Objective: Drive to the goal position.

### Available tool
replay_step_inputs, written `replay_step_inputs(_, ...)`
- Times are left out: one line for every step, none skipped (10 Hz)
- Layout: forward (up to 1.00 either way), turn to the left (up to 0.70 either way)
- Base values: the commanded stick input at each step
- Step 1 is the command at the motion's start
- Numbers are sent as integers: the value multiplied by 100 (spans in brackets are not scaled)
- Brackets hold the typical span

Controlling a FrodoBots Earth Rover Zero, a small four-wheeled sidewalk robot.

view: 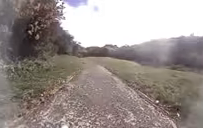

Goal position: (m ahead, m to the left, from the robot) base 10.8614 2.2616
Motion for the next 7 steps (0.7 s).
replay_step_inputs(30, 0)
replay_step_inputs(30, 0)
replay_step_inputs(30, 0)
replay_step_inputs(30, 0)
replay_step_inputs(30, 0)
replay_step_inputs(30, 0)
replay_step_inputs(30, 0)
